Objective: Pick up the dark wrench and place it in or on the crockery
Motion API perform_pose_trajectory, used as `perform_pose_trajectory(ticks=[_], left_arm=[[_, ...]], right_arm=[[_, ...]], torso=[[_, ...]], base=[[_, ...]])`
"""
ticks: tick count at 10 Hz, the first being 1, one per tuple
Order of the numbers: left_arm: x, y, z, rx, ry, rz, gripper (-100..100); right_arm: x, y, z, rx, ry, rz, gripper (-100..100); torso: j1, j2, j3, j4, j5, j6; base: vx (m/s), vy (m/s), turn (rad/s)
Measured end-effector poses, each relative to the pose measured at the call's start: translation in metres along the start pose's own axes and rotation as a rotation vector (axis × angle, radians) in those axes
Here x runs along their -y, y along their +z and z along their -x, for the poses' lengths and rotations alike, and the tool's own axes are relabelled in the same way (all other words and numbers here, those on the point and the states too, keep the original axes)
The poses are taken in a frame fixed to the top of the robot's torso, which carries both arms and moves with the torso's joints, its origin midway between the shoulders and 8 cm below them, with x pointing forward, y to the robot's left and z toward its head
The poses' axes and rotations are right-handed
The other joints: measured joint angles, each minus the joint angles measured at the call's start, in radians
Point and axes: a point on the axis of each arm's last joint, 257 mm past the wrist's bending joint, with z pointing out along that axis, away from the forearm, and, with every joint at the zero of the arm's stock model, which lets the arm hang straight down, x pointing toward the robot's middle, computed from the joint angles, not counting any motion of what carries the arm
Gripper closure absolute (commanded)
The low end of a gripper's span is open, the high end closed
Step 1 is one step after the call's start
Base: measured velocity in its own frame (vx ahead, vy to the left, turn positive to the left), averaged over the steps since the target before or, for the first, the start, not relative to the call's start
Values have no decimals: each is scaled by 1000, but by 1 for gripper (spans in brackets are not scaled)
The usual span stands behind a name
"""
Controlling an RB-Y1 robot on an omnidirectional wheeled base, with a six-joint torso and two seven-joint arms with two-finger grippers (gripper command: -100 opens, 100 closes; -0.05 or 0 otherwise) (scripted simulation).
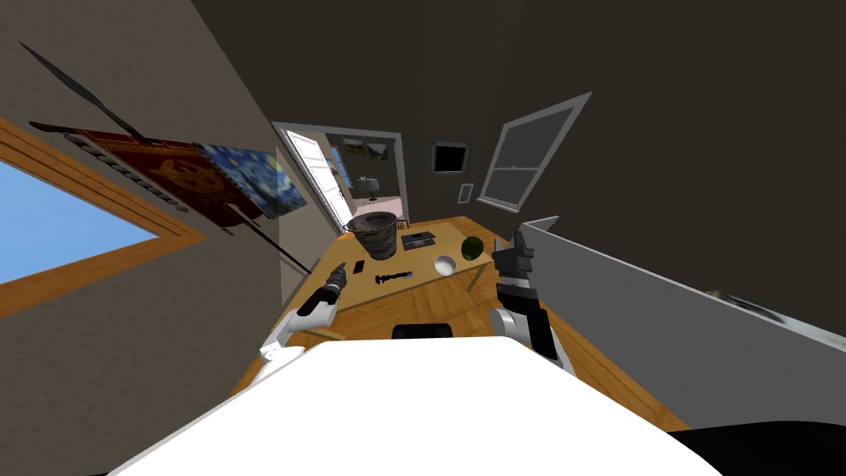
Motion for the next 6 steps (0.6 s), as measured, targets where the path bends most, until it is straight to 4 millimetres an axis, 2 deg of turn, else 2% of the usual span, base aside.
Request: perform_pose_trajectory(ticks=[3, 6], left_arm=[[-26, 14, 14, 21, -31, 103, -100], [-63, 20, 28, 45, -64, 222, -100]], right_arm=[[0, 0, 0, 0, 0, 0, 0], [0, 0, 0, 0, 0, 0, 0]], torso=[[0, 0, 0, 0, 0, 1], [0, 0, 0, 0, 0, 0]], base=[[0, -4, -85], [4, -10, -101]])
